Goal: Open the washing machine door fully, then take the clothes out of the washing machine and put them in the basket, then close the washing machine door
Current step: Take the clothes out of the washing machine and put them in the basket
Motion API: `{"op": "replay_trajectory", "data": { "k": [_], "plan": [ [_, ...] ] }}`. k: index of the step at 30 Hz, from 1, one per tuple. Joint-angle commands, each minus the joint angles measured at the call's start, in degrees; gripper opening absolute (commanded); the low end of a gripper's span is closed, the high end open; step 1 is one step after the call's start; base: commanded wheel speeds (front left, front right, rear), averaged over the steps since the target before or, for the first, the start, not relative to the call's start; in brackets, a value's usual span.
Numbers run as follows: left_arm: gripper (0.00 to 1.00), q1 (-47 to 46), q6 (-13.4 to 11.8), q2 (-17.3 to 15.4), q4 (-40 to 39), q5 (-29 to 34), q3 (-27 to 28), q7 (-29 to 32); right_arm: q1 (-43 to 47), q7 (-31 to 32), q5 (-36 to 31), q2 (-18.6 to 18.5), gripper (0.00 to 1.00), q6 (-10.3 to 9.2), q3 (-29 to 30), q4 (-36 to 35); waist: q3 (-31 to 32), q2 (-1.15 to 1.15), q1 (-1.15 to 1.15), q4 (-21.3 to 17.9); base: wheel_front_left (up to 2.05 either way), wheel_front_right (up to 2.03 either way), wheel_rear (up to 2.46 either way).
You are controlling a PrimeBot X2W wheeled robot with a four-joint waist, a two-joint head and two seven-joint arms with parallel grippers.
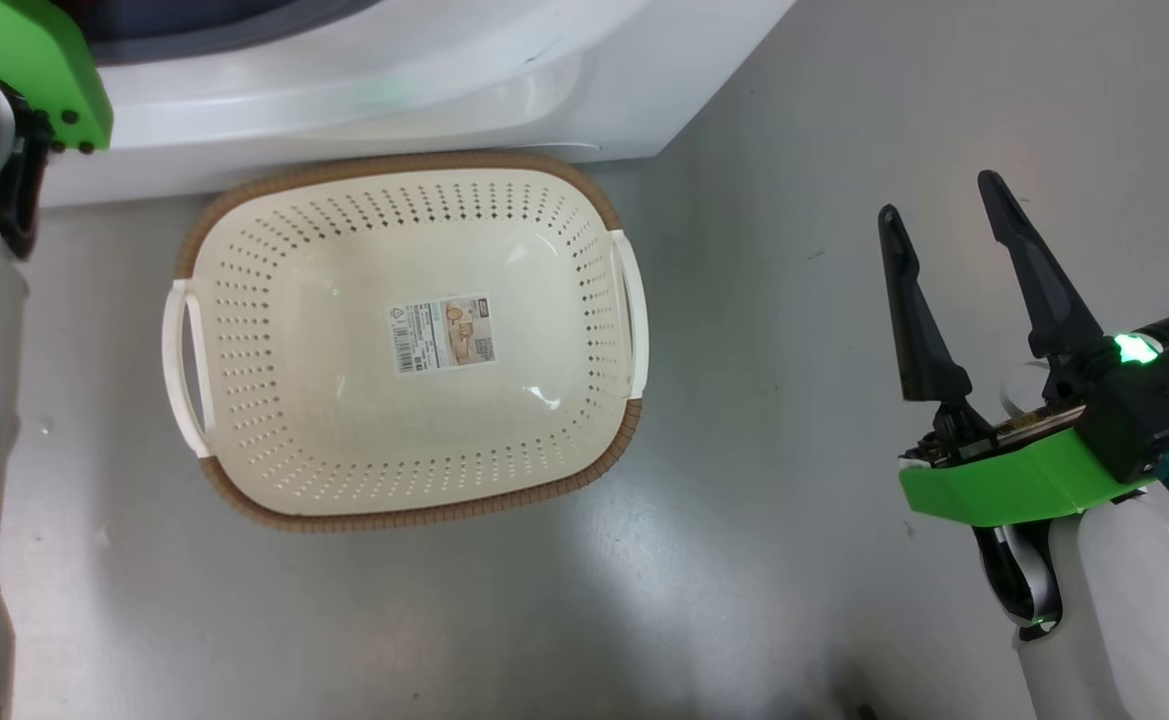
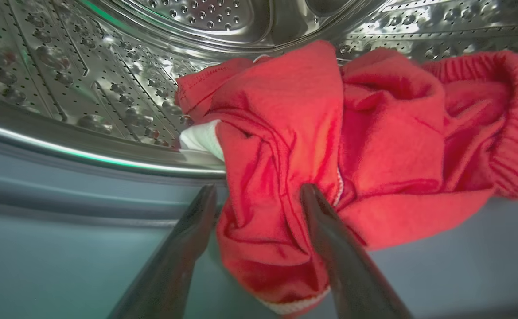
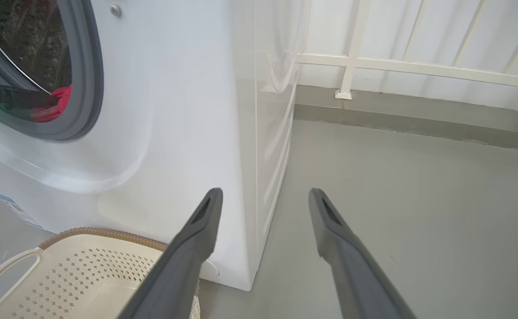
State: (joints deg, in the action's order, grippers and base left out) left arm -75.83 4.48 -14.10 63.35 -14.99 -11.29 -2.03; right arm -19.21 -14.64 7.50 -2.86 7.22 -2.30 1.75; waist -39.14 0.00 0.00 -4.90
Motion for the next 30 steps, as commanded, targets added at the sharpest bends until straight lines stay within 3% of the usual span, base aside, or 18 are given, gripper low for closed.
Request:
{"op": "replay_trajectory", "data": {
  "k": [1,8,9,10,30],
  "plan": [
    [1.00,-1.04,-0.88,-3.55,0.03,0.92,0.00,0.72,0.16,-0.36,1.01,-0.01,1.00,0.26,-1.46,-1.09,-0.14,0.00,0.00,-0.42,0.00,0.00,0.00],
    [1.00,-2.00,-1.20,-4.56,2.63,1.65,-1.39,2.14,-0.02,-0.36,1.96,-0.01,1.00,0.26,-1.92,-0.86,-0.24,0.00,0.00,-1.22,0.00,0.00,0.00],
    [0.64,-2.07,-1.07,-4.56,2.87,1.71,-1.62,2.18,-0.02,-0.36,2.04,-0.01,1.00,0.26,-1.92,-0.81,-0.21,0.00,0.00,-1.25,0.00,0.00,0.00],
    [0.02,-2.15,-0.91,-4.55,3.04,1.73,-1.81,2.11,-0.02,-0.36,2.12,-0.01,1.00,0.26,-1.94,-0.76,-0.16,0.00,0.00,-1.26,0.00,0.00,0.00],
    [0.00,-2.84,-0.19,-4.57,1.79,2.66,-5.20,-4.94,0.14,-0.36,2.74,-0.01,1.00,0.26,-1.72,0.19,1.55,0.00,0.00,-0.38,0.00,0.00,0.00]
  ]
}}
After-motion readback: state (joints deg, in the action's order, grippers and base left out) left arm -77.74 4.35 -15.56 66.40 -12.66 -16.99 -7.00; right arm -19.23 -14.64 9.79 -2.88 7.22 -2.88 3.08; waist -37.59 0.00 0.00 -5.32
